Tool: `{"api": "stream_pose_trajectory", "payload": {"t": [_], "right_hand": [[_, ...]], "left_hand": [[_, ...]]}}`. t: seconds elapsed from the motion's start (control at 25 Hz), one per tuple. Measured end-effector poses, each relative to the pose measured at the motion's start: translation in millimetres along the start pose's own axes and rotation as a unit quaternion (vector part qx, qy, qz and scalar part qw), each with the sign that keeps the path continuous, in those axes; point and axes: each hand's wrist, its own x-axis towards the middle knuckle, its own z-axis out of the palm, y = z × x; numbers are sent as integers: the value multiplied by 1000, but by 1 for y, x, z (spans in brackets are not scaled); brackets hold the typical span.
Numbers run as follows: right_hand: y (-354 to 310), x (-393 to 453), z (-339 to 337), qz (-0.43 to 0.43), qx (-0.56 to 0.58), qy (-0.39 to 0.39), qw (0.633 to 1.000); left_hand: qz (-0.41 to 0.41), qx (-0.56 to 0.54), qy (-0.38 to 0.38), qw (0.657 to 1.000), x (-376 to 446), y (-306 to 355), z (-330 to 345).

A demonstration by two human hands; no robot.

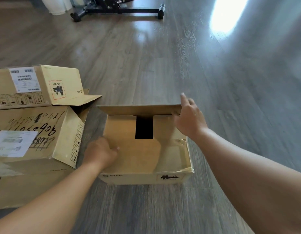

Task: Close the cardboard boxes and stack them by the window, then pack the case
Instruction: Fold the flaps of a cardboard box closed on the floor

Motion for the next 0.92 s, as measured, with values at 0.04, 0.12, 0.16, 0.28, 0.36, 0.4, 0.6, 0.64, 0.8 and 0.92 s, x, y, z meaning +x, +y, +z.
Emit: {"api": "stream_pose_trajectory", "payload": {"t": [0.04, 0.12, 0.16, 0.28, 0.36, 0.4, 0.6, 0.64, 0.8, 0.92], "right_hand": [[5, -15, -1, -14, -21, -29, 999], [16, -41, -1, -35, -71, -82, 994], [20, -51, -1, -33, -85, -102, 991], [25, -71, 4, 15, -78, -139, 987], [26, -77, 11, 36, -80, -157, 984], [26, -79, 15, 49, -79, -166, 982], [16, -84, 39, 124, -57, -169, 976], [14, -84, 42, 131, -60, -155, 977], [5, -76, 40, 102, -79, -100, 987], [-9, -66, 35, 77, -79, -87, 990]], "left_hand": [[-16, -4, 12, 1000, -2, 3, -2], [-25, -11, 30, 999, -4, 5, -3], [-19, -6, 31, 999, -5, 6, -4], [-2, -16, 57, 998, -6, 4, -2], [3, -51, 85, 995, -7, 2, -3], [21, -54, 86, 995, -5, 0, -2], [89, -23, 10, 996, 8, -9, -2], [85, -36, 11, 996, 9, -9, -1], [72, -67, 44, 994, 9, -8, 1], [54, -71, 62, 994, 11, -10, -6]]}}
